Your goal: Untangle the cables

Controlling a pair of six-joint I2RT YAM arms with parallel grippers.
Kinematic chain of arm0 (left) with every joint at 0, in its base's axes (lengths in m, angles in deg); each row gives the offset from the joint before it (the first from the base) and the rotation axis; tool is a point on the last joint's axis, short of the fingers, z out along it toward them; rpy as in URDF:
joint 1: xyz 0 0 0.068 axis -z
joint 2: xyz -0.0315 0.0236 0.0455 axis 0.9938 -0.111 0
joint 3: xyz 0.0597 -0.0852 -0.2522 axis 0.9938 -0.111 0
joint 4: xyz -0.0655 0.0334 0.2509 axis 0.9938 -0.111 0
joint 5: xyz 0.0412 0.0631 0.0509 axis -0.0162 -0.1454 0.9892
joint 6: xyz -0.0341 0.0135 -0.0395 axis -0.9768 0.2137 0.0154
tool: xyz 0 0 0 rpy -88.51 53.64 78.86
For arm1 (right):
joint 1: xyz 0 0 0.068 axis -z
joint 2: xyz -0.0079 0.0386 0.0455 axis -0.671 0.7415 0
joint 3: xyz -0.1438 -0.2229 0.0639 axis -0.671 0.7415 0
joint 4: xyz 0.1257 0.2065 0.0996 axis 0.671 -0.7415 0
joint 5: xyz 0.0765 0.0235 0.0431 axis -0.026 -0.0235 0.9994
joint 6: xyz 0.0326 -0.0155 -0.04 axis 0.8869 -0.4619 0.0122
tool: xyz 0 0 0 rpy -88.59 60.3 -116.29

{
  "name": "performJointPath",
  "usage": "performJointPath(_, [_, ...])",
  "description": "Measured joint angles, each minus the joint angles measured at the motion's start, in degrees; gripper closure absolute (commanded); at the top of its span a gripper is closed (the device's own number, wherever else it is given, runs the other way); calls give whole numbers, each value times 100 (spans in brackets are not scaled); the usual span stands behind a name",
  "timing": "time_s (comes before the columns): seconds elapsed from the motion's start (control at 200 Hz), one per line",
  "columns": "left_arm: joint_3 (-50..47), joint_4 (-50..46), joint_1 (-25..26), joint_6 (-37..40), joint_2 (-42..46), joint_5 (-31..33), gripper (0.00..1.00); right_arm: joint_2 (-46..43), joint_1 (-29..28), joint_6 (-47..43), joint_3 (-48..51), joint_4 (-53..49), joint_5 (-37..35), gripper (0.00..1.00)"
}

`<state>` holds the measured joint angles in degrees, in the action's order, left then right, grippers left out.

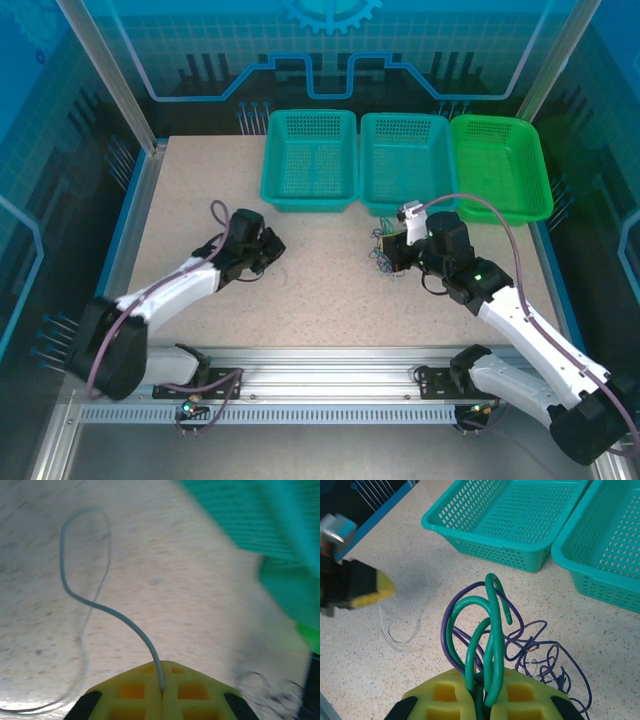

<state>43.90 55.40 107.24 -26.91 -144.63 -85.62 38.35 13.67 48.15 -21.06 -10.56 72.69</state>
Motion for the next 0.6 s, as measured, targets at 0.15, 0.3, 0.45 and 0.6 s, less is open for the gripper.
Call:
performJointPath(0.15, [756, 37, 0, 898, 903, -133, 100, -90, 0, 52, 0, 9, 52, 100])
performJointPath(0.3, [2000, 39, 0, 1582, 852, -363, 100, -92, 2, 90, 0, 9, 92, 100])
performJointPath(0.45, [3049, 173, 0, 2122, 424, -466, 100, -103, 2, 140, 0, 7, 114, 100])
performJointPath(0.6, [4039, 400, -79, 2511, -428, -476, 100, -184, 0, 164, 9, 7, 153, 100])
